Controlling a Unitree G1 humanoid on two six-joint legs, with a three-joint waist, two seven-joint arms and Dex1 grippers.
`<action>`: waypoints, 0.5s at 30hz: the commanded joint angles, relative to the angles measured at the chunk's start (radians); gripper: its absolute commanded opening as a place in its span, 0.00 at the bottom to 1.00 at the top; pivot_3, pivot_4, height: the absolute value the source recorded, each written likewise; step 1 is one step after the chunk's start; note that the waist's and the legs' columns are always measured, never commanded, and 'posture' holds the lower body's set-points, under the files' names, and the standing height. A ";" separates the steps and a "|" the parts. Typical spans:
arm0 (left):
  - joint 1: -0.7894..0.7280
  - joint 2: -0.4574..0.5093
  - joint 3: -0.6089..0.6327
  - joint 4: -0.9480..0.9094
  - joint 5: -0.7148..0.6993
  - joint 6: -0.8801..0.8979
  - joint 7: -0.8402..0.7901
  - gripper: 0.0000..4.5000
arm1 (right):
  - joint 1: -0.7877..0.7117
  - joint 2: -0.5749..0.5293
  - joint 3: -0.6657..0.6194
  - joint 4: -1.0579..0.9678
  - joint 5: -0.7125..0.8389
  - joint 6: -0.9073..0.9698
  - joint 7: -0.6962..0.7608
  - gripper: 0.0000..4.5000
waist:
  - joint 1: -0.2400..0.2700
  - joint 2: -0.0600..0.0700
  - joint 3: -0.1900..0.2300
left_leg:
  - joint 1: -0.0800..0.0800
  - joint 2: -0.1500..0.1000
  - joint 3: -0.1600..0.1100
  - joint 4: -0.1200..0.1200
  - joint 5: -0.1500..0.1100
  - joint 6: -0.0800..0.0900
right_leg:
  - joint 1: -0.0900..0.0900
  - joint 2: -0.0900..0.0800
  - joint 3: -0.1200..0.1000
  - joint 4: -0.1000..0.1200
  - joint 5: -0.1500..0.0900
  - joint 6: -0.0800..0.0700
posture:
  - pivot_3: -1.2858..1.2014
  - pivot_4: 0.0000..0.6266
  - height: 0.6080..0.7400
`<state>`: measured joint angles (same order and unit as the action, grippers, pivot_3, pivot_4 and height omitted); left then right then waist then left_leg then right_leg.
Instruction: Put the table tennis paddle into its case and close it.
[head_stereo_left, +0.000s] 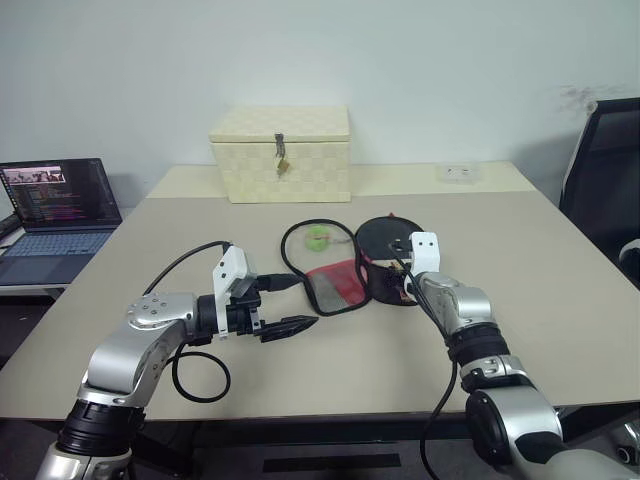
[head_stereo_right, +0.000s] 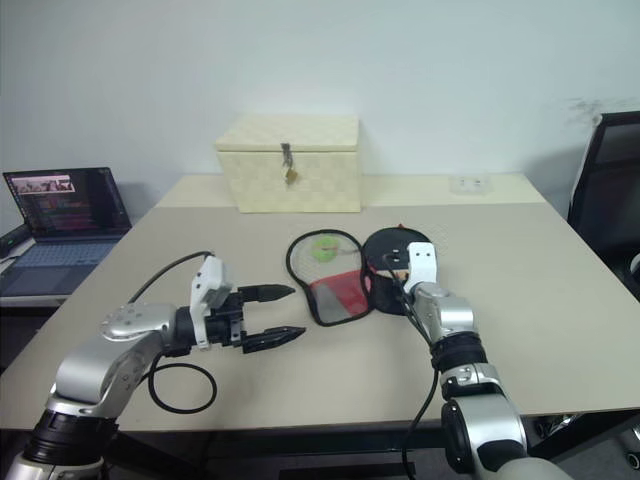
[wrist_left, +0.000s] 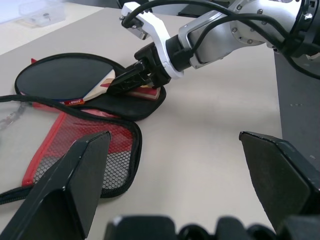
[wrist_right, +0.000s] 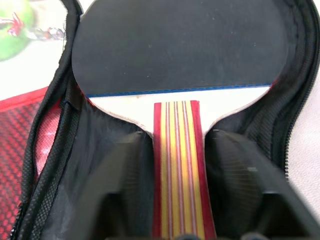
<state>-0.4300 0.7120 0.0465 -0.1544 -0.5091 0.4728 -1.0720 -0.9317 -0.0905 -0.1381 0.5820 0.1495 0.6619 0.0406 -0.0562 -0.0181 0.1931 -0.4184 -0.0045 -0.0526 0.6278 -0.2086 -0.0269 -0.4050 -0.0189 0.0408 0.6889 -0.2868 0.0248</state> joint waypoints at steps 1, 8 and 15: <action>-0.003 0.009 0.028 -0.036 -0.011 -0.008 0.010 1.00 | 0.006 -0.001 -0.015 -0.132 0.030 0.053 0.001 0.92 | 0.000 0.000 0.000 | 0.000 0.000 0.000 0.000 0.000 0.000 | 0.000 0.000 0.000 0.000 0.000 0.000 | 0.52 0.24 1.00; 0.002 0.019 0.031 0.025 0.047 -0.022 0.076 1.00 | 0.111 -0.127 0.048 -0.578 0.204 0.297 0.272 1.00 | 0.002 0.000 0.000 | 0.000 0.000 -0.001 0.000 0.000 0.000 | 0.000 0.000 0.000 0.000 0.000 0.000 | 0.52 0.24 1.00; -0.047 0.002 0.007 0.181 0.153 -0.074 0.137 0.91 | 0.164 -0.408 0.095 -0.848 0.376 0.371 0.597 1.00 | 0.007 -0.001 0.000 | 0.000 0.000 -0.001 0.001 0.000 0.000 | 0.000 0.000 -0.001 0.000 0.000 0.000 | 0.52 0.24 1.00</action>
<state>-0.4482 0.7124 0.0444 0.0146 -0.3728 0.4282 -0.9480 -0.7656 -0.4792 -0.0464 -0.2079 0.4883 1.0338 0.5786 -0.0491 -0.0187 0.1928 -0.4184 -0.0046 -0.0536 0.6289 -0.2088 -0.0266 -0.4046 -0.0191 0.0398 0.6888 -0.2870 0.0251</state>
